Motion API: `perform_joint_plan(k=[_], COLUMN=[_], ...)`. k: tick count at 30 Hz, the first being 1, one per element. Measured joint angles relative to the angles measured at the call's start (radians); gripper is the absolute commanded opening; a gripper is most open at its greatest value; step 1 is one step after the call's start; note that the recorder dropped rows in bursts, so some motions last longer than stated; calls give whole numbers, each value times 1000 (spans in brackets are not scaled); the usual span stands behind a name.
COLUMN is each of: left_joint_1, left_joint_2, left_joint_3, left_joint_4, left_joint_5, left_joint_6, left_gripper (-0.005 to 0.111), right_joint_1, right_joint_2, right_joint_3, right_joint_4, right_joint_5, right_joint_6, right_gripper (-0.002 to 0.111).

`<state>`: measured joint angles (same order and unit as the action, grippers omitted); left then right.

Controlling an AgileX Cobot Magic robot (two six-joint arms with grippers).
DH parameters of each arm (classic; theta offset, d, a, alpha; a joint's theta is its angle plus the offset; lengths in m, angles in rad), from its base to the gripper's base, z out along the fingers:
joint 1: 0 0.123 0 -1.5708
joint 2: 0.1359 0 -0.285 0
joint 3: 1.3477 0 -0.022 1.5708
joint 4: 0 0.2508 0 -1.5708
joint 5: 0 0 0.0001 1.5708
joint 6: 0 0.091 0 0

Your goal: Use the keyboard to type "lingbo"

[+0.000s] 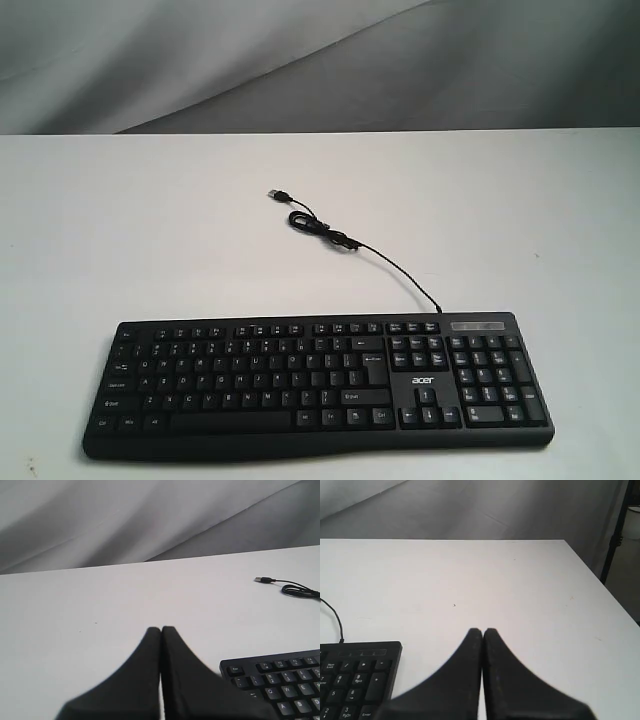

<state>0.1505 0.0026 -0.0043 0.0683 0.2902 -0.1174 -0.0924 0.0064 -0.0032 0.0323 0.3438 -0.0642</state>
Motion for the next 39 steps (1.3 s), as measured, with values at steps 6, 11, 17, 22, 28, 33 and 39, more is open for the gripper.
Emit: perform_joint_plan(k=[6, 11, 17, 22, 28, 33, 39], left_joint_1=[0, 0, 0, 0, 0, 0, 0], left_joint_2=[0, 0, 0, 0, 0, 0, 0], left_joint_3=[0, 0, 0, 0, 0, 0, 0], left_joint_4=[0, 0, 0, 0, 0, 0, 0], left_joint_5=[0, 0, 0, 0, 0, 0, 0], left_joint_6=[0, 0, 0, 0, 0, 0, 0], left_gripper=[1, 1, 1, 1, 1, 1, 1], right_joint_1=[0, 0, 0, 0, 0, 0, 0], right_joint_2=[0, 0, 0, 0, -2, -2, -2], right_joint_3=[0, 0, 0, 0, 0, 0, 0], right_joint_4=[0, 0, 0, 2, 7, 15, 27], right_joint_5=[0, 0, -5, -242, -575, -671, -770], right_joint_6=[0, 0, 0, 0, 0, 0, 21], right_gripper=[0, 0, 0, 0, 0, 0, 0])
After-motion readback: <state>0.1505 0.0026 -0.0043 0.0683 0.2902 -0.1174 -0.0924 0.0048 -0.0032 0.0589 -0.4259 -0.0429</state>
